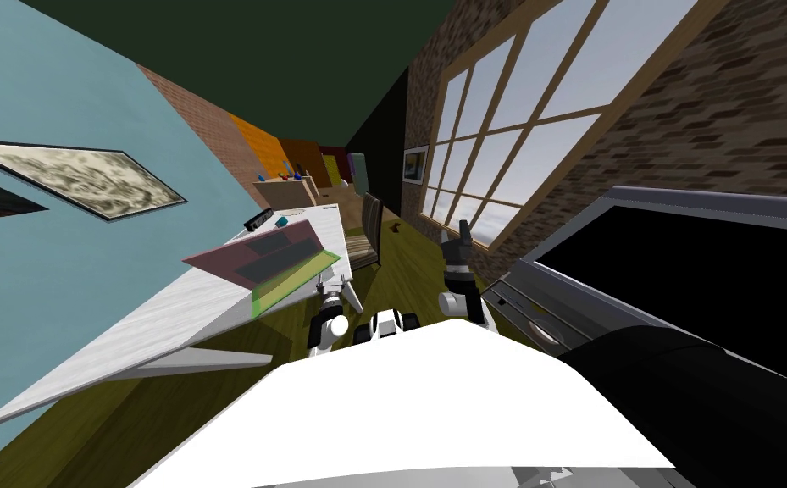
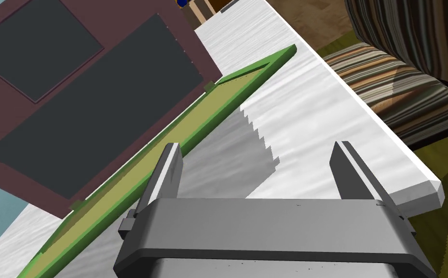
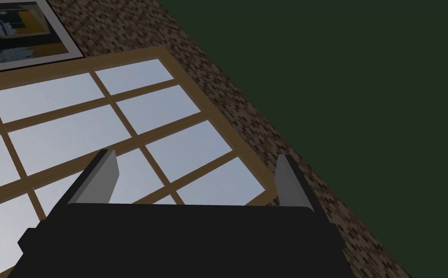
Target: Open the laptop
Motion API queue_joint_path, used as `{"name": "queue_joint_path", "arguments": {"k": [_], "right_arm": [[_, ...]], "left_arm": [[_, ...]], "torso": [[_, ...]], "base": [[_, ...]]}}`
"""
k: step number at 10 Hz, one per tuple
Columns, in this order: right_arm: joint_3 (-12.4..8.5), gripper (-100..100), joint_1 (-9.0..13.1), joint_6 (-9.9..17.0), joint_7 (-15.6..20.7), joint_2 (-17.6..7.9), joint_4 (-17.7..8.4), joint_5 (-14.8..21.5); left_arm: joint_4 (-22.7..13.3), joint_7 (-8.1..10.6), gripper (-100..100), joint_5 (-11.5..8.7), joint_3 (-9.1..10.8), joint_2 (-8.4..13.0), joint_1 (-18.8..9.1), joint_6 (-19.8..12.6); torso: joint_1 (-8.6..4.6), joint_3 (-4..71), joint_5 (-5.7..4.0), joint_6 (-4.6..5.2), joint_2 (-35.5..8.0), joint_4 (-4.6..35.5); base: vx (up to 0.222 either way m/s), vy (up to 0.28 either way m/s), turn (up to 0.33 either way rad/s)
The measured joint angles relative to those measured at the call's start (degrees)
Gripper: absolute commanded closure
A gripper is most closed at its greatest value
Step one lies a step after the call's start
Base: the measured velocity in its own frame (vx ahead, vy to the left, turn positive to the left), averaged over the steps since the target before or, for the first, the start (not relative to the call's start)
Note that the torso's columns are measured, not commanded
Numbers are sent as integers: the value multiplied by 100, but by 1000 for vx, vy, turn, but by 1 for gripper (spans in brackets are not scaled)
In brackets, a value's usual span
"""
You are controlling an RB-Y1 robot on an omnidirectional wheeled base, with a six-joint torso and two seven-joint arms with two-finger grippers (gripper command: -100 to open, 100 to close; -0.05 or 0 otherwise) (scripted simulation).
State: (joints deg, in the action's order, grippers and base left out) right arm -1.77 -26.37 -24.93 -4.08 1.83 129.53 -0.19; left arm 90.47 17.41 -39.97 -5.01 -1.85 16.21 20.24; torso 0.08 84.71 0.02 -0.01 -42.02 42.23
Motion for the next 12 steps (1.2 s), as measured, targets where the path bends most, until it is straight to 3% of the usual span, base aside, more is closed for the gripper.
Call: {"name": "queue_joint_path", "arguments": {"k": [1, 2, 3, 6, 12], "right_arm": [[0, 0, 1, 0, 0, 0, 0, 0], [0, 0, 1, 0, 0, 0, 0, 0], [0, 0, -1, 0, 0, 0, 0, 0], [0, 0, -1, 0, 0, 0, 0, 0], [0, 0, 0, 0, 0, 0, 0, 0]], "left_arm": [[12, -11, 100, -1, 5, -2, -2, -26], [11, -10, 100, -1, 4, -2, -2, -23], [219, -47, 100, -144, 39, 9, 224, -142], [634, -90, 100, -460, 184, 99, 549, -562], [1741, -272, 100, -1084, 441, 132, 1407, -1568]], "torso": [[-6, -7, 0, 2, -18, 1], [-10, -22, -2, 2, -39, 9], [-14, -12, -4, -4, -18, 4], [-6, -13, -1, -4, -23, 5], [-7, -12, -2, -1, -19, 5]], "base": [[9, 2, -2], [99, -17, 250], [128, -27, 124], [100, -20, 120], [90, -32, 109]]}}
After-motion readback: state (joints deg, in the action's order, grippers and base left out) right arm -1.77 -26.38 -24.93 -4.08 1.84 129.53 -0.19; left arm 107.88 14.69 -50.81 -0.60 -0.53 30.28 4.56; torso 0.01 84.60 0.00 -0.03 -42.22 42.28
